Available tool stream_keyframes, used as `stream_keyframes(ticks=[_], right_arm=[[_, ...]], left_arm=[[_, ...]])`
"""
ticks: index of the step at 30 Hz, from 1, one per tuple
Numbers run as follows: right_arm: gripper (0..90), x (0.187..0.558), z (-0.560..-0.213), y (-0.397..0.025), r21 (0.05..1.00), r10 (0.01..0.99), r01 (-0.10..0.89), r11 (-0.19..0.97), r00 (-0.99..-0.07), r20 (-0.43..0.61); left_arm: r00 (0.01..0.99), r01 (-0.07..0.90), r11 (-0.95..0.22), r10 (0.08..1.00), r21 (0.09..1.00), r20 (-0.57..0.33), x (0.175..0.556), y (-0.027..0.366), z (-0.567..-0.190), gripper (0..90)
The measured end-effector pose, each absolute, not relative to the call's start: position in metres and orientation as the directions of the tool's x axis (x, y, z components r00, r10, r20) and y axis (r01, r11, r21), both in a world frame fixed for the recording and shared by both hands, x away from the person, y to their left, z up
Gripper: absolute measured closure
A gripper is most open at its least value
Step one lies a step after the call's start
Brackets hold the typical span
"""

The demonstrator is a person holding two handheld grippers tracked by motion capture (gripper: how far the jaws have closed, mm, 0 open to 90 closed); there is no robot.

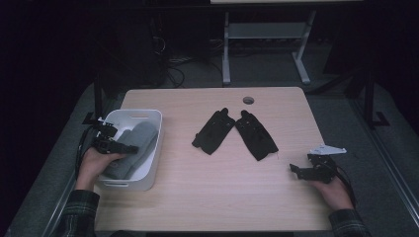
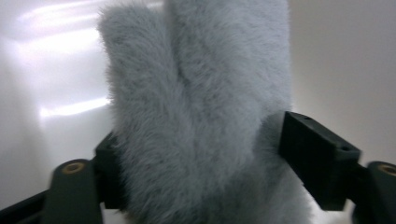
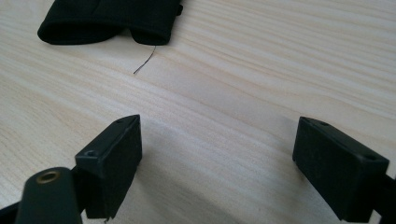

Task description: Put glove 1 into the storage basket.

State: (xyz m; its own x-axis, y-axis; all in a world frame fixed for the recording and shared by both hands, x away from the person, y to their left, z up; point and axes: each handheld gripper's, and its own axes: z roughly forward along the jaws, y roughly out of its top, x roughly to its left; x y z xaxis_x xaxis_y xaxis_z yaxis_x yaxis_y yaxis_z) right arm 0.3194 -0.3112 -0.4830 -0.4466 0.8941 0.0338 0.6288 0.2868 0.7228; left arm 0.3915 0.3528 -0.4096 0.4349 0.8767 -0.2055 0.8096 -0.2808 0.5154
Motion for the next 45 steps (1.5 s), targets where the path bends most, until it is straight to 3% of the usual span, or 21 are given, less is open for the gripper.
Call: stream_keyframes(ticks=[7,20,32,45], right_arm=[[15.5,0.319,-0.483,-0.311,0.723,0.894,0.629,0.286,-0.446,0.034],[15.5,0.319,-0.483,-0.311,0.723,0.894,0.628,0.287,-0.446,0.033],[15.5,0.319,-0.483,-0.311,0.723,0.894,0.628,0.287,-0.447,0.033],[11.8,0.320,-0.483,-0.311,0.716,0.902,0.640,0.279,-0.431,0.034]], left_arm=[[0.427,0.788,-0.276,0.889,0.550,-0.166,0.390,0.354,-0.399,13.2],[0.485,0.709,-0.298,0.864,0.638,-0.135,0.380,0.337,-0.368,13.1],[0.609,0.620,-0.345,0.778,0.705,-0.155,0.372,0.279,-0.352,13.1],[0.730,0.539,-0.416,0.664,0.732,-0.160,0.360,0.201,-0.359,13.1]])
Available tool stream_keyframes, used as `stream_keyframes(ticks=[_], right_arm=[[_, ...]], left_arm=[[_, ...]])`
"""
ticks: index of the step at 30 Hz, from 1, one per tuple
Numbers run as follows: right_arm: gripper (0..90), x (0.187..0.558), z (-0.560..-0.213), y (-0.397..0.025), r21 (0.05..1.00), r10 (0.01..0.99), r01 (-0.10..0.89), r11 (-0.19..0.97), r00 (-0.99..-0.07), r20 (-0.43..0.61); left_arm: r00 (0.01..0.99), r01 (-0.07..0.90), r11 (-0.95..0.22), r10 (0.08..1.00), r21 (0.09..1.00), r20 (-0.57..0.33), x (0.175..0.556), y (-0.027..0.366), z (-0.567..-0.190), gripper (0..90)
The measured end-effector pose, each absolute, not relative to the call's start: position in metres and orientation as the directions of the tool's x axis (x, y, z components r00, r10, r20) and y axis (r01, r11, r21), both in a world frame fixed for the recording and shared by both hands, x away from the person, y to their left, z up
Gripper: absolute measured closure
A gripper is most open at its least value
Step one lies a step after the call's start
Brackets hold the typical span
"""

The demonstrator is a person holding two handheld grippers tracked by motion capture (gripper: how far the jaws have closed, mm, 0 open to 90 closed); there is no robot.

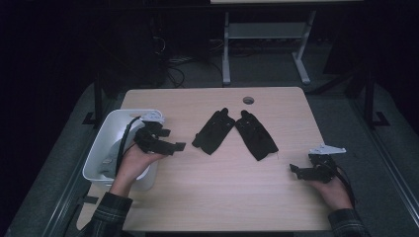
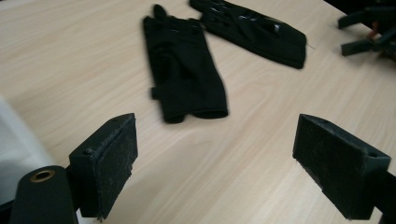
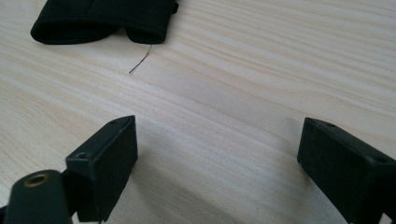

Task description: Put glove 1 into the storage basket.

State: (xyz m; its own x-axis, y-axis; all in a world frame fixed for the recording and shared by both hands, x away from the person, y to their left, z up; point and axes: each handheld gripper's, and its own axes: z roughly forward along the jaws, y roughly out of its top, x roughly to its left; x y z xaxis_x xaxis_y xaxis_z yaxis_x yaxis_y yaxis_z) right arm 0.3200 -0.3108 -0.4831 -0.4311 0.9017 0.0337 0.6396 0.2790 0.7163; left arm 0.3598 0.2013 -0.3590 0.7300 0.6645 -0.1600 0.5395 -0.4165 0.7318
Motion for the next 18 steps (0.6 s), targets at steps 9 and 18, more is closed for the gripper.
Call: stream_keyframes(ticks=[9,18], right_arm=[[13.2,0.319,-0.483,-0.308,0.719,0.891,0.630,0.294,-0.452,0.031],[13.2,0.319,-0.483,-0.306,0.719,0.886,0.626,0.302,-0.463,0.030]], left_arm=[[0.776,0.493,-0.461,0.616,0.738,-0.133,0.342,0.155,-0.383,13.2],[0.805,0.460,-0.544,0.589,0.702,-0.071,0.325,0.137,-0.425,13.1]])
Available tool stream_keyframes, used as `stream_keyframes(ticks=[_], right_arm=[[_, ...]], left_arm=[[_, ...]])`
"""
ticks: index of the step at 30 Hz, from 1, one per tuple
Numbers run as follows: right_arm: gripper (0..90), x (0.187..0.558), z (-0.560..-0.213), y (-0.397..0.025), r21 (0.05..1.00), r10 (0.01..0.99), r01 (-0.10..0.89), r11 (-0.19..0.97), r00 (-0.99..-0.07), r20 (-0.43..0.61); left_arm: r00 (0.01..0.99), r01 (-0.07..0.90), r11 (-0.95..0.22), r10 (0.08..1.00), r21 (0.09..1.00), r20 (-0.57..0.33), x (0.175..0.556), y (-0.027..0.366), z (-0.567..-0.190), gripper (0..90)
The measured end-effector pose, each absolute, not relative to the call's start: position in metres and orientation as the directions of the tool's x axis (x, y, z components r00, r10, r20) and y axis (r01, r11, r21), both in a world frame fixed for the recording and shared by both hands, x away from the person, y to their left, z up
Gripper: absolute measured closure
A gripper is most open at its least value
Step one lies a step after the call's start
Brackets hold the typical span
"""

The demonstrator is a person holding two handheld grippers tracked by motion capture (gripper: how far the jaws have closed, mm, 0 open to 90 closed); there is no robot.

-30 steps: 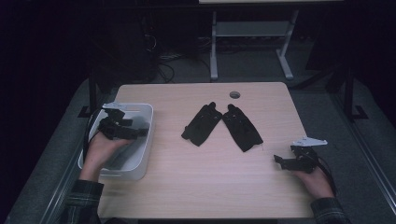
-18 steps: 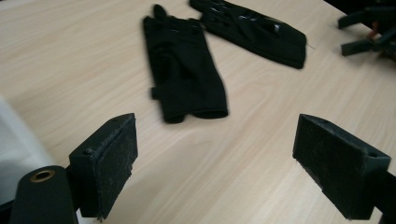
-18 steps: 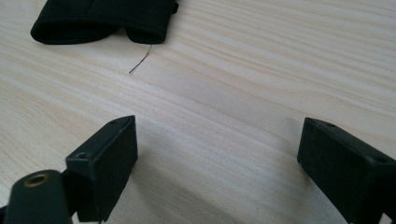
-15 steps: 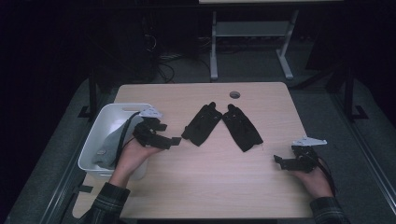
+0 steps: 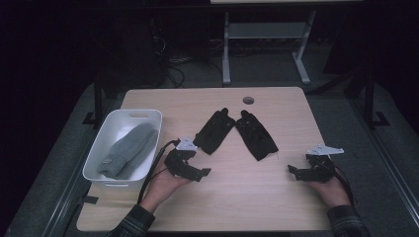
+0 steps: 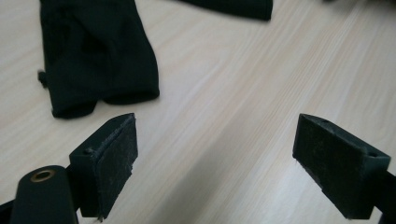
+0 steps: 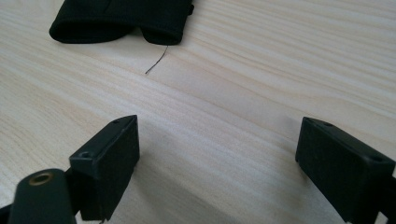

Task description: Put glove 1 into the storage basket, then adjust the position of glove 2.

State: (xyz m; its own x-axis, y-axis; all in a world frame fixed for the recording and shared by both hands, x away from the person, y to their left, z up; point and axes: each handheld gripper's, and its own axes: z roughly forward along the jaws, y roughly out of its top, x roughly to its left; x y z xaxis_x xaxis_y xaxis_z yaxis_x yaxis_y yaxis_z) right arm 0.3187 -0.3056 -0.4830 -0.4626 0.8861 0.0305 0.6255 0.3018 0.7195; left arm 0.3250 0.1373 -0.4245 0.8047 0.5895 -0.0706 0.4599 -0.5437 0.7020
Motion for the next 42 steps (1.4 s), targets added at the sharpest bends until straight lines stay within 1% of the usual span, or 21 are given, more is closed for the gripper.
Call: stream_keyframes(ticks=[4,6,11,14,16,17,19,22,25,26,29,31,34,36,38,42], right_arm=[[13.2,0.319,-0.483,-0.305,0.720,0.887,0.626,0.300,-0.460,0.031],[13.1,0.319,-0.483,-0.305,0.720,0.888,0.627,0.298,-0.459,0.032],[13.1,0.320,-0.483,-0.305,0.719,0.886,0.627,0.301,-0.462,0.032],[14.4,0.319,-0.482,-0.306,0.715,0.884,0.628,0.307,-0.467,0.031],[15.4,0.320,-0.481,-0.305,0.706,0.882,0.635,0.314,-0.469,0.030],[18.0,0.320,-0.480,-0.305,0.704,0.880,0.636,0.316,-0.474,0.032],[21.5,0.320,-0.477,-0.305,0.706,0.878,0.631,0.322,-0.478,0.027],[27.5,0.320,-0.473,-0.303,0.712,0.870,0.625,0.322,-0.491,0.037],[36.4,0.321,-0.468,-0.300,0.720,0.858,0.610,0.330,-0.512,0.041],[38.0,0.321,-0.467,-0.299,0.720,0.856,0.609,0.332,-0.516,0.042],[48.7,0.323,-0.463,-0.296,0.724,0.844,0.607,0.328,-0.533,0.065],[57.4,0.324,-0.458,-0.293,0.732,0.830,0.595,0.333,-0.553,0.072],[76.2,0.330,-0.453,-0.286,0.735,0.823,0.585,0.342,-0.564,0.066],[85.6,0.336,-0.449,-0.280,0.738,0.813,0.581,0.344,-0.577,0.075],[89.9,0.338,-0.447,-0.274,0.742,0.804,0.574,0.348,-0.589,0.079],[90.0,0.344,-0.444,-0.263,0.749,0.781,0.557,0.358,-0.618,0.086]], left_arm=[[0.791,0.470,-0.545,0.609,0.694,-0.058,0.322,0.142,-0.440,13.1],[0.788,0.485,-0.554,0.613,0.677,-0.062,0.321,0.145,-0.446,13.1],[0.790,0.476,-0.588,0.613,0.654,-0.024,0.316,0.149,-0.458,12.5],[0.786,0.487,-0.590,0.617,0.644,-0.029,0.315,0.152,-0.465,12.5],[0.789,0.471,-0.601,0.615,0.646,-0.003,0.314,0.153,-0.469,12.3],[0.789,0.472,-0.594,0.614,0.652,-0.011,0.314,0.154,-0.470,12.3],[0.801,0.442,-0.597,0.598,0.669,0.004,0.313,0.158,-0.472,12.3],[0.810,0.404,-0.560,0.586,0.723,0.001,0.311,0.165,-0.478,12.2],[0.812,0.402,-0.564,0.584,0.721,0.004,0.311,0.165,-0.478,12.3],[0.812,0.402,-0.564,0.584,0.721,0.004,0.311,0.165,-0.478,12.3],[0.811,0.403,-0.564,0.585,0.721,0.004,0.311,0.165,-0.478,12.3],[0.811,0.403,-0.564,0.585,0.721,0.004,0.311,0.165,-0.478,12.3],[0.810,0.405,-0.564,0.586,0.719,0.003,0.311,0.165,-0.477,12.3],[0.811,0.404,-0.564,0.585,0.720,0.003,0.311,0.166,-0.477,12.3],[0.810,0.405,-0.563,0.586,0.720,0.003,0.311,0.165,-0.477,12.3],[0.810,0.405,-0.564,0.586,0.719,0.004,0.311,0.165,-0.477,12.2]])
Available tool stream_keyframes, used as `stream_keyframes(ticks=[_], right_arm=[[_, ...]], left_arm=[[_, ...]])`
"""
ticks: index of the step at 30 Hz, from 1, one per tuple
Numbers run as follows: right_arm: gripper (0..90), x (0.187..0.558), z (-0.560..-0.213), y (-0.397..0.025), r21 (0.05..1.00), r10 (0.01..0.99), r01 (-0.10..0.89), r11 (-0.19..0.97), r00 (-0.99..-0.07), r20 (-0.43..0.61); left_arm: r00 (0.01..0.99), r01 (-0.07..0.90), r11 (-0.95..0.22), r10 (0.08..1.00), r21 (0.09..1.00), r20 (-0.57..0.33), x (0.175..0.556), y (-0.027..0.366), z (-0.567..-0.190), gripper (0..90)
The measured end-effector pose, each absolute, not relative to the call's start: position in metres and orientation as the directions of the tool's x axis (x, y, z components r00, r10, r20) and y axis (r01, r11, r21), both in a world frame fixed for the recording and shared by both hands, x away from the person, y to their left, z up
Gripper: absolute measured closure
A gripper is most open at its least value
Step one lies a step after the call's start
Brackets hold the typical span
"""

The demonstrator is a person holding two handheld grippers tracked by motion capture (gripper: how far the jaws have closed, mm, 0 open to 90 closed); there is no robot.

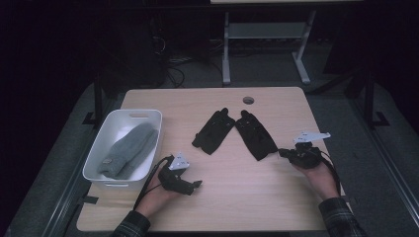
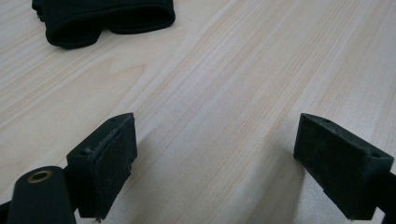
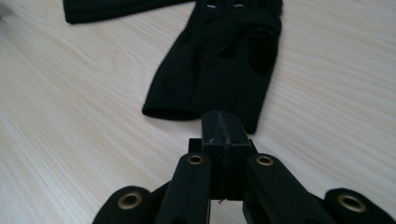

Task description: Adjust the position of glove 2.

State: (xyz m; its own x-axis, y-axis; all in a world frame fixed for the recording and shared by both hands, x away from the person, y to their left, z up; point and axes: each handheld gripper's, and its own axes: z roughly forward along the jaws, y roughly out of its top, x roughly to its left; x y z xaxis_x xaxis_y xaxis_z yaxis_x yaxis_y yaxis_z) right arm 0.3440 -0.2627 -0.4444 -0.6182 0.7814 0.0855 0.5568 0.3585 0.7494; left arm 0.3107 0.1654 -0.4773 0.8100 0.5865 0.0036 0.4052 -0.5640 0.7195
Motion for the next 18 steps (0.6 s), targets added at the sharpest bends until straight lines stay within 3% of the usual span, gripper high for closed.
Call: stream_keyframes(ticks=[18], right_arm=[[90.0,0.376,-0.454,-0.237,0.729,0.751,0.562,0.391,-0.653,0.101]], left_arm=[[0.811,0.406,-0.568,0.585,0.716,0.004,0.311,0.166,-0.477,12.3]])
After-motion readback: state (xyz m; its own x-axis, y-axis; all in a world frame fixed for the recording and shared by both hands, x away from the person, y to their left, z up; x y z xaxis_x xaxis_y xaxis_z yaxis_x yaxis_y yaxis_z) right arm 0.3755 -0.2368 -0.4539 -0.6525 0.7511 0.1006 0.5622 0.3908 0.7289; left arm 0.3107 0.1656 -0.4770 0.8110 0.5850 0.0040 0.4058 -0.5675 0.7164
